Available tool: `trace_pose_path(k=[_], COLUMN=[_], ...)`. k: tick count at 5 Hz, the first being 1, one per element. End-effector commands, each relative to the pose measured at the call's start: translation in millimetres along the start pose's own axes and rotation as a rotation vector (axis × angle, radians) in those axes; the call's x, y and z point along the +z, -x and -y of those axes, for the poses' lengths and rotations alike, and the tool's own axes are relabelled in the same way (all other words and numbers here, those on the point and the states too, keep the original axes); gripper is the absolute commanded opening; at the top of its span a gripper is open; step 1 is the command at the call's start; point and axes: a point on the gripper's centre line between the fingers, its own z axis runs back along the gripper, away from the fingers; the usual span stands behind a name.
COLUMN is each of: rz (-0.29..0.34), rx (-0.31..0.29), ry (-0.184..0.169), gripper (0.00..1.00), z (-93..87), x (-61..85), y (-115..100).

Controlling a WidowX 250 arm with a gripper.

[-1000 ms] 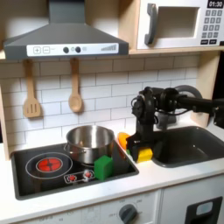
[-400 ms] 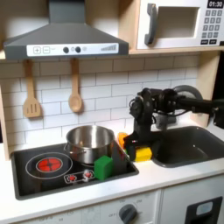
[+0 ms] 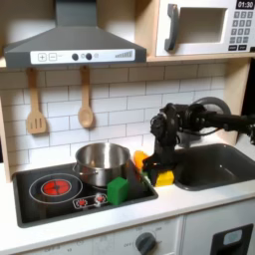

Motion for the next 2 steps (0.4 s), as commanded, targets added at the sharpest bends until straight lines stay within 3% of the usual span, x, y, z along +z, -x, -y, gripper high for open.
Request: trace_pose_path(k=[1,2], rz=[0.049,0.080], rx=[0.022,0.057], ry=[0.003,0.005], gripper=[0.00,0.00], z=[1.1,-4.6], x=[22.7,46.4], y=[-0.4,0.8])
